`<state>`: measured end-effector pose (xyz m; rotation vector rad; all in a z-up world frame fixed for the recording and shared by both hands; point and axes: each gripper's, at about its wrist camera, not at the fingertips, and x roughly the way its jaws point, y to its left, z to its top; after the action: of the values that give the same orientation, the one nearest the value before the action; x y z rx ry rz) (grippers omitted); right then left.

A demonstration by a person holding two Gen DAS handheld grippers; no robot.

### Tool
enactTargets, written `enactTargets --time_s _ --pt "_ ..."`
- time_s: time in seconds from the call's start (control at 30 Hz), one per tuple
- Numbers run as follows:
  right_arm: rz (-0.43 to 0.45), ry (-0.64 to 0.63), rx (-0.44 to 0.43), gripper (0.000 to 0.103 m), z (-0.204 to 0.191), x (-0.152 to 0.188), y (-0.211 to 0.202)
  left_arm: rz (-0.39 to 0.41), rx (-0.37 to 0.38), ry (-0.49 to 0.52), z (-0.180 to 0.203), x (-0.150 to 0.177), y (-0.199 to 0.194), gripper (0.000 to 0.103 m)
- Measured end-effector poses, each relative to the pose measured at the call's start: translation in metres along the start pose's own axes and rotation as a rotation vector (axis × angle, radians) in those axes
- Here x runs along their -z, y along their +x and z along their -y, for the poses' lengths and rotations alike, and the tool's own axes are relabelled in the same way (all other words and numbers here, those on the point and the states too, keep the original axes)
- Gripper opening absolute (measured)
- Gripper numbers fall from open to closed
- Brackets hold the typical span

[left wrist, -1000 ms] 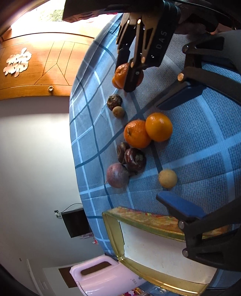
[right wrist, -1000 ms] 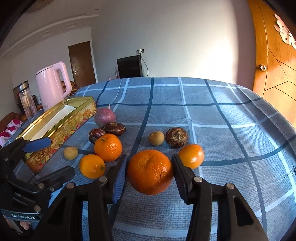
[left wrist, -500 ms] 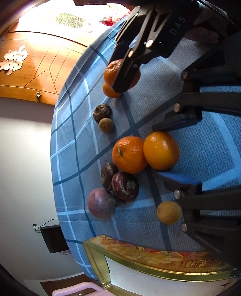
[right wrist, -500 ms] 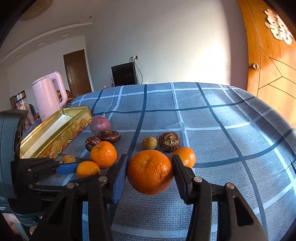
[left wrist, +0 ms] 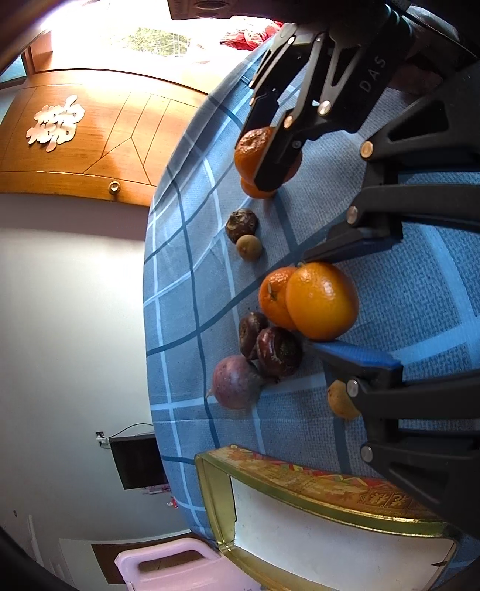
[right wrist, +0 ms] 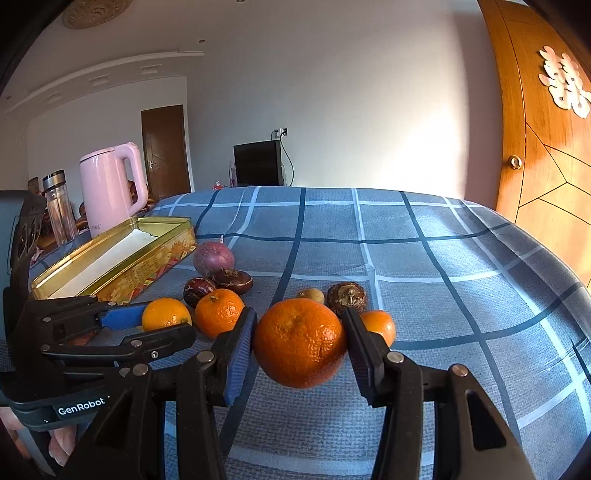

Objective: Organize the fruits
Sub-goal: 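Grasp a small mandarin with the left gripper while the right gripper holds its mandarin, then lift both held mandarins and carry them toward the gold tin tray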

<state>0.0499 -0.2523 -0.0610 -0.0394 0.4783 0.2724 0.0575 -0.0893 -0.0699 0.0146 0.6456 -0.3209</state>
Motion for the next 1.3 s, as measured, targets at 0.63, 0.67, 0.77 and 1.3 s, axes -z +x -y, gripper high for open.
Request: enactTargets --time_s 0.63,0.67,0.77,1.3 --pt "0.107 -0.027 -0.044 0.050 -0.006 0.003 -0.016 0.146 -0.039 0.018 0.004 0.003 -0.022 0.043" --pt "0.111 -0.028 -0.044 0.050 -0.006 0.003 -0.016 0.152 -0.041 0.019 0.004 0.004 -0.023 0.043" --pt "0.122 -0.030 -0.044 0.050 -0.007 0.003 -0.018 0.167 -0.047 0.023 0.005 0.004 -0.026 0.043" --pt "0.169 -0.038 -0.042 0.050 -0.007 0.005 -0.024 0.217 -0.068 0.039 0.010 0.008 -0.034 0.043"
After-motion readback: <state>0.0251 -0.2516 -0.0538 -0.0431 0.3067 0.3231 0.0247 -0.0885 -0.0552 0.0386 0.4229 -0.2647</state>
